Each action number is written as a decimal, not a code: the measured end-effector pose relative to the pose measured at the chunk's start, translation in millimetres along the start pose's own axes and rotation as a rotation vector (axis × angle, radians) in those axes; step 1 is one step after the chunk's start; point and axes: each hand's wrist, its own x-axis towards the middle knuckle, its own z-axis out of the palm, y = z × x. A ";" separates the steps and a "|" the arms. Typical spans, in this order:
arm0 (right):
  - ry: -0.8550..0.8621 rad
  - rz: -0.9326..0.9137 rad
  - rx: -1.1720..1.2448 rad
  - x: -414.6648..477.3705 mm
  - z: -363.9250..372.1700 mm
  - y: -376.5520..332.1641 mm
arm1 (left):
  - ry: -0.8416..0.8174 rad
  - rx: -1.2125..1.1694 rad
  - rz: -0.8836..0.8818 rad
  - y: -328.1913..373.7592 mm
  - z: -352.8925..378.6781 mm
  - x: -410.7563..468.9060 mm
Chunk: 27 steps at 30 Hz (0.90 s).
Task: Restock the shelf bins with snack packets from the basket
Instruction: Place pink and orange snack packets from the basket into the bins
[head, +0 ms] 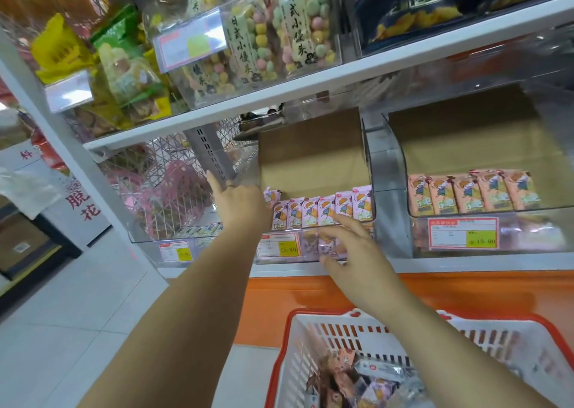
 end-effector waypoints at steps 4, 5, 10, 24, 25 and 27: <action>0.005 -0.009 -0.013 1.6 0.6 1.3 | -0.091 0.062 0.039 0.7 7.0 4.2; 0.003 -0.010 -0.017 1.6 0.7 1.7 | -0.117 0.059 0.065 0.0 7.4 5.5; -0.012 -0.016 -0.029 2.2 -1.0 3.6 | -0.295 -0.036 0.211 -9.8 2.2 9.0; -0.004 0.030 -0.236 -41.7 -28.4 26.2 | 0.553 -0.913 0.378 -9.7 80.5 -164.7; -0.074 0.074 -0.270 -47.2 -29.0 34.2 | 0.498 -0.922 0.369 -4.3 95.3 -180.1; -0.254 0.184 -0.359 -60.6 -26.2 55.5 | 0.356 -0.908 0.345 4.6 124.0 -206.7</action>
